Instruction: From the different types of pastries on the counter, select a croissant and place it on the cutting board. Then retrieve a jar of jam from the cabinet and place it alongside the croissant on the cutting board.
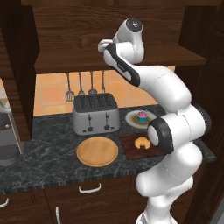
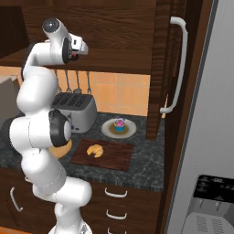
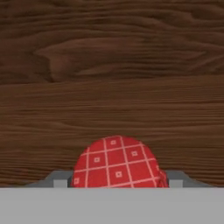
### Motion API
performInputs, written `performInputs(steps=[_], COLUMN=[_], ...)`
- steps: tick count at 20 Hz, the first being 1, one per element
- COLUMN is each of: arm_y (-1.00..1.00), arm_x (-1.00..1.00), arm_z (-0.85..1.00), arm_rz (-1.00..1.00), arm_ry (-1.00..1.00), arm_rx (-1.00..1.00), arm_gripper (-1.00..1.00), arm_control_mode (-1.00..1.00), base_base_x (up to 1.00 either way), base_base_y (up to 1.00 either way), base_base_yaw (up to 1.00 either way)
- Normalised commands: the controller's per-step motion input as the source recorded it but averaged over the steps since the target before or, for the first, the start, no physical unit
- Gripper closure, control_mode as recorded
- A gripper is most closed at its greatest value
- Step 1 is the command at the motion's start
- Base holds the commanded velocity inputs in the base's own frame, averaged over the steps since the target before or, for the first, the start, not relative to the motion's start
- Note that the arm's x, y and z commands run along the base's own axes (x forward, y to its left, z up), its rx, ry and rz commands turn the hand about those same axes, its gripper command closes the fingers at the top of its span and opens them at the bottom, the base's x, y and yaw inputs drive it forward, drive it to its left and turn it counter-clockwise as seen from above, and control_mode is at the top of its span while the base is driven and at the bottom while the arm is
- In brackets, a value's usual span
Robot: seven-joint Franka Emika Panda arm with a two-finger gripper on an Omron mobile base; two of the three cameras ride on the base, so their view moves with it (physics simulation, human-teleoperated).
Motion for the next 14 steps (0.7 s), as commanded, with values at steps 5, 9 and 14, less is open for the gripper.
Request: performInputs(steps=[5, 9, 14], arm_y=[0.02, -0.24, -0.57], arm_x=[0.14, -0.36, -0.98], arm_z=[0.01, 0.24, 0.29], arm_rz=[0.00, 0.00, 0.00], arm_ry=[-0.04, -0.06, -0.13], arm_rx=[0.00, 0.00, 0.00], arm_gripper=[1.00, 1.00, 1.00], arm_control_mode=[-1.00, -1.00, -1.00], base_base_x=[0.00, 0.00, 0.00], base_base_y=[0.00, 0.00, 0.00], base_base_yaw=[0.00, 0.00, 0.00])
